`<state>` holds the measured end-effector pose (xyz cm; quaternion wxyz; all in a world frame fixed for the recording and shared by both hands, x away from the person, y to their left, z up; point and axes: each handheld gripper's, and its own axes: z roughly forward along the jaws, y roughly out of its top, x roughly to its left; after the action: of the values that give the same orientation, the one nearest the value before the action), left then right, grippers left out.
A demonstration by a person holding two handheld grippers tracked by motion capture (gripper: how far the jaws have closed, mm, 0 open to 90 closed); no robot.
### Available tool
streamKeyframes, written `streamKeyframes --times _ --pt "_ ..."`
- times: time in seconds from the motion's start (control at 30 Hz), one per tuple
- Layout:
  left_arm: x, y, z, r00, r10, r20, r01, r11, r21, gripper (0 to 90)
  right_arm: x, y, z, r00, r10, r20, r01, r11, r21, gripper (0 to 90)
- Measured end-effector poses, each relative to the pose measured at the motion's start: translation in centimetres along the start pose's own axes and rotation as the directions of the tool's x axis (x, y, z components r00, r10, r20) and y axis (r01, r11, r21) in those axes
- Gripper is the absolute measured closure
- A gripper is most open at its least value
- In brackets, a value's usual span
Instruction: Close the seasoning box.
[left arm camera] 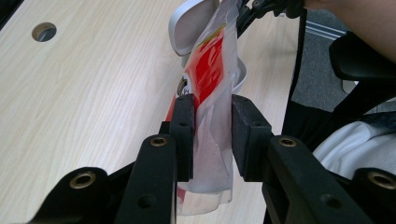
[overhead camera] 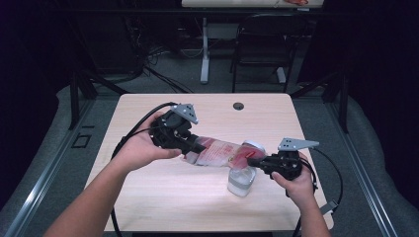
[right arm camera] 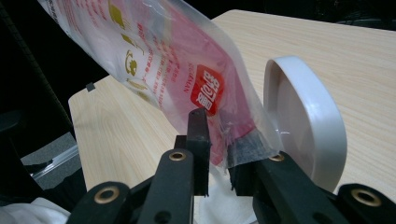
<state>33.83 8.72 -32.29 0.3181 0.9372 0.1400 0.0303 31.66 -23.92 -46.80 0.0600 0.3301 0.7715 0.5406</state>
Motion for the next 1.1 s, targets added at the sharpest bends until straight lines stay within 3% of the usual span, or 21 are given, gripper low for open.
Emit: streamKeyframes --times 1.1 --pt "0.08 0.2 -0.03 1.0 -0.005 0.004 0.005 0.9999 -0.013 72.5 0.0 -0.04 0.1 1.0 -0.002 0.004 0.002 1.0 0.01 80.9"
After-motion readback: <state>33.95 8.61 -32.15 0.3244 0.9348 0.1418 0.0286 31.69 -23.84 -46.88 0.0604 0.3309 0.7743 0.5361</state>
